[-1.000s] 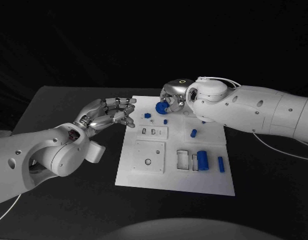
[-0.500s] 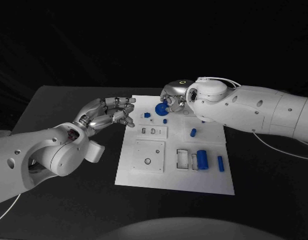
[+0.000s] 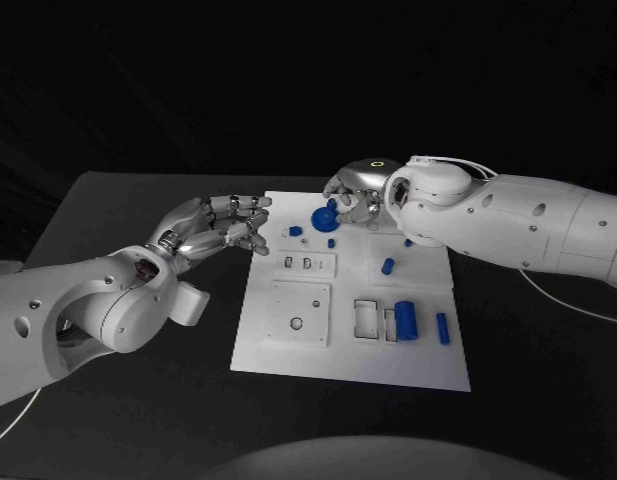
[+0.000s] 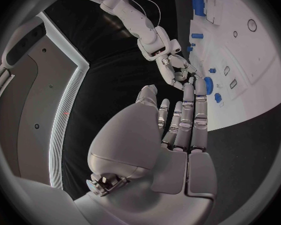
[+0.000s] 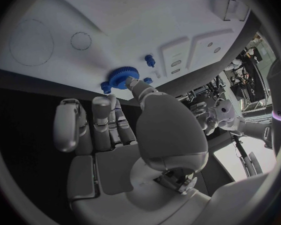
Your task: Assemble the parts on the task board
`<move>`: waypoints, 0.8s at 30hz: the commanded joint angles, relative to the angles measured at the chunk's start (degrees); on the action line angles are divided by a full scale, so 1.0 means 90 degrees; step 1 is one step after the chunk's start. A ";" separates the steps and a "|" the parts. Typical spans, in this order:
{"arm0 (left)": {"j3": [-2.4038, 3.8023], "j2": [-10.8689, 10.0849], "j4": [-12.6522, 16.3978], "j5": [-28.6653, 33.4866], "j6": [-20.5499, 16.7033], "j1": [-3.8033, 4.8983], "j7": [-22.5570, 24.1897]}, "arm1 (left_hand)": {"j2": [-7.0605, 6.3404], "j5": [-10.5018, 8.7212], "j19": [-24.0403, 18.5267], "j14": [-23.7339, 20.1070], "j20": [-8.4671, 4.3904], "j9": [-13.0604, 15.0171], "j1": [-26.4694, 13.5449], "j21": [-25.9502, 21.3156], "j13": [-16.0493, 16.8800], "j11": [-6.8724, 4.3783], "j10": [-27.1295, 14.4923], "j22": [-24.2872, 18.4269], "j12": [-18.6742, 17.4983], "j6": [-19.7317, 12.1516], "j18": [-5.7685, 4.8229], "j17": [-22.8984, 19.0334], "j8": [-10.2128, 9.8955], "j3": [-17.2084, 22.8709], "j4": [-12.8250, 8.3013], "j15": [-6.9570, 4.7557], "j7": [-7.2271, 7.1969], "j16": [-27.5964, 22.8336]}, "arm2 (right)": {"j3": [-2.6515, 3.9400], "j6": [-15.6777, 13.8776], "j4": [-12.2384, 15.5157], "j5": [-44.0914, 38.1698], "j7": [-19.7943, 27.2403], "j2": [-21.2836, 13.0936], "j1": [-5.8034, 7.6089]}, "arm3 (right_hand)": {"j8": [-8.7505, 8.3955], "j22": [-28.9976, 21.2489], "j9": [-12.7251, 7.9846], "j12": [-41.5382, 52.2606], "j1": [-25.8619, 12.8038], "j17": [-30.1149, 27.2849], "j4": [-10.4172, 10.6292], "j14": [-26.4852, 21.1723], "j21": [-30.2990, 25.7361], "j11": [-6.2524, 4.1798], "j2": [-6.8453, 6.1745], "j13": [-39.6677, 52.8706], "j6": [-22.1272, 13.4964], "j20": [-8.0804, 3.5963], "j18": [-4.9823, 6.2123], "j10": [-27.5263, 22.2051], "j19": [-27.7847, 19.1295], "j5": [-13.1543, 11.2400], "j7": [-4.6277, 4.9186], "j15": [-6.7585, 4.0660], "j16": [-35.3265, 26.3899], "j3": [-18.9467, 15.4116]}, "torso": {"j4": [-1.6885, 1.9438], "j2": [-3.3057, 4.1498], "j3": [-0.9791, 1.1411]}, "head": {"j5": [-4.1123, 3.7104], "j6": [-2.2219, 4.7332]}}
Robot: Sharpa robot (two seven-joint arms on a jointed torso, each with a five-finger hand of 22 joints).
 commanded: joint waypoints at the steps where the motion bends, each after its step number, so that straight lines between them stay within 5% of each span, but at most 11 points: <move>1: 0.0003 -0.0012 0.0027 -0.0025 0.0079 0.0001 0.0037 | 0.0029 0.0029 -0.0051 -0.0058 0.0009 0.0005 0.0049 -0.0032 -0.0006 0.0024 -0.0031 -0.0006 0.0008 0.0004 0.0037 -0.0006 0.0021 0.0001 -0.0003 0.0003 0.0026 0.0035 | -0.0001 -0.0752 0.0294 0.0222 0.0497 -0.0330 0.0065 | 0.0076 0.1111 -0.0029 0.0023 -0.0032 -0.0090 0.0065 0.0008 -0.0031 -0.0068 0.0070 -0.0073 0.0194 -0.0009 0.0032 0.0305 0.0004 -0.0225 0.0024 -0.0026 -0.0031 -0.0074 | 0.0006 0.0003 -0.0004 | 0.0021 0.0005; 4: 0.0003 -0.0027 0.0034 -0.0025 0.0075 0.0001 0.0036 | 0.0029 0.0029 -0.0051 -0.0058 0.0009 0.0005 0.0049 -0.0032 -0.0006 0.0024 -0.0031 -0.0006 0.0008 0.0004 0.0037 -0.0006 0.0021 0.0001 -0.0003 0.0003 0.0026 0.0035 | -0.0002 -0.1004 0.0628 0.0380 0.0648 -0.0737 0.0166 | 0.0099 0.1104 -0.0074 -0.0049 0.0000 -0.0134 0.0160 -0.0014 -0.0073 -0.0152 0.0112 -0.0230 0.0391 -0.0052 0.0044 0.0797 -0.0012 -0.0365 0.0065 -0.0062 -0.0076 -0.0114 | 0.0001 0.0007 -0.0001 | 0.0014 -0.0005; 7: 0.0002 -0.0035 0.0030 -0.0025 0.0066 0.0001 0.0035 | 0.0029 0.0029 -0.0051 -0.0058 0.0009 0.0005 0.0049 -0.0032 -0.0006 0.0024 -0.0031 -0.0006 0.0008 0.0004 0.0037 -0.0006 0.0021 0.0001 -0.0003 0.0003 0.0026 0.0035 | -0.0003 -0.1241 0.0996 0.0543 0.0776 -0.1254 0.0284 | 0.0141 0.1043 -0.0096 0.0486 0.0026 0.0053 0.0247 -0.0037 -0.0281 -0.0234 0.0128 0.0222 0.0611 -0.0078 0.0083 0.1926 -0.0184 -0.0542 0.0113 -0.0109 -0.0041 -0.0175 | -0.0028 0.0005 -0.0007 | 0.0029 -0.0022; 11: 0.0002 -0.0022 0.0017 -0.0025 0.0065 0.0001 0.0031 | 0.0028 0.0031 -0.0053 -0.0059 0.0010 0.0005 0.0050 -0.0032 -0.0007 0.0025 -0.0032 -0.0006 0.0012 0.0005 0.0037 -0.0008 0.0024 0.0000 -0.0002 0.0004 0.0026 0.0036 | -0.0009 -0.1478 0.1273 0.0935 0.1061 -0.1845 0.0393 | 0.0157 0.1000 -0.0108 0.1390 0.0070 0.1442 0.0363 0.0434 -0.0484 -0.0311 0.0138 0.1097 0.0814 -0.0116 0.0115 0.3195 -0.0382 -0.0766 0.0097 -0.0145 0.0547 -0.0290 | -0.0069 0.0014 -0.0018 | 0.0002 -0.0008; 15: 0.0001 0.0013 -0.0010 -0.0025 0.0079 -0.0007 0.0033 | 0.0028 0.0031 -0.0053 -0.0059 0.0010 0.0005 0.0050 -0.0032 -0.0007 0.0025 -0.0032 -0.0006 0.0012 0.0005 0.0037 -0.0008 0.0024 0.0000 -0.0002 0.0004 0.0026 0.0036 | -0.0024 -0.1605 0.1304 0.1626 0.1501 -0.2193 0.0409 | 0.0058 0.1024 -0.0102 0.2464 0.0158 0.2909 0.0505 0.1050 -0.0480 -0.0364 0.0171 0.2230 0.0753 -0.0153 0.0107 0.4304 -0.0417 -0.0984 0.0001 -0.0146 0.1185 -0.0451 | -0.0102 0.0020 -0.0005 | 0.0020 0.0011; 16: 0.0000 0.0029 -0.0022 -0.0025 0.0086 -0.0014 0.0035 | 0.0029 0.0031 -0.0053 -0.0059 0.0010 0.0005 0.0050 -0.0032 -0.0007 0.0025 -0.0033 -0.0006 0.0012 0.0005 0.0037 -0.0009 0.0024 0.0000 -0.0002 0.0004 0.0026 0.0036 | -0.0031 -0.1665 0.1295 0.1975 0.1721 -0.2308 0.0391 | 0.0021 0.1195 -0.0010 0.3403 0.0187 0.4158 0.0563 0.1816 0.0071 -0.0396 0.0159 0.3301 0.0600 -0.0172 -0.0026 0.5405 0.0035 -0.1027 -0.0137 -0.0193 0.1662 -0.0563 | -0.0106 0.0020 0.0008 | 0.0028 0.0003; 17: 0.0000 0.0041 -0.0030 -0.0025 0.0093 -0.0020 0.0035 | 0.0029 0.0032 -0.0053 -0.0060 0.0010 0.0005 0.0050 -0.0032 -0.0007 0.0025 -0.0033 -0.0006 0.0013 0.0006 0.0037 -0.0009 0.0025 0.0000 -0.0002 0.0004 0.0026 0.0037 | -0.0035 -0.1709 0.1289 0.2215 0.1879 -0.2386 0.0369 | 0.0056 0.1296 0.0152 0.3765 0.0227 0.4814 0.0608 0.2241 0.0414 -0.0425 0.0165 0.3754 0.0526 -0.0198 -0.0103 0.5901 0.0311 -0.1026 -0.0241 -0.0224 0.1864 -0.0648 | -0.0101 0.0018 0.0013 | 0.0025 0.0003; 20: -0.0001 0.0068 -0.0050 -0.0025 0.0117 -0.0034 0.0036 | 0.0030 0.0032 -0.0054 -0.0060 0.0010 0.0005 0.0050 -0.0032 -0.0008 0.0025 -0.0033 -0.0006 0.0014 0.0006 0.0037 -0.0010 0.0026 0.0001 -0.0002 0.0004 0.0026 0.0037 | -0.0043 -0.1853 0.1261 0.2820 0.2349 -0.2589 0.0273 | 0.0263 0.1488 0.0850 0.3838 0.0356 0.5025 0.0778 0.2383 0.1033 -0.0465 0.0218 0.3849 0.0286 -0.0252 -0.0251 0.6010 0.0811 -0.0936 -0.0437 -0.0262 0.1921 -0.0872 | -0.0085 0.0002 0.0024 | 0.0003 -0.0007; 24: -0.0001 0.0081 -0.0071 -0.0025 0.0130 -0.0056 0.0044 | 0.0032 0.0034 -0.0054 -0.0060 0.0010 0.0005 0.0052 -0.0032 -0.0008 0.0025 -0.0033 -0.0006 0.0014 0.0004 0.0037 -0.0010 0.0026 0.0002 -0.0002 0.0004 0.0026 0.0037 | -0.0049 -0.1952 0.1192 0.3241 0.2709 -0.2746 0.0107 | 0.0548 0.1612 0.1655 0.3838 0.0506 0.5025 0.0932 0.2383 0.1372 -0.0480 0.0213 0.3849 0.0056 -0.0270 -0.0344 0.6010 0.1130 -0.0702 -0.0461 -0.0274 0.1921 -0.1013 | -0.0096 -0.0010 0.0041 | 0.0024 -0.0016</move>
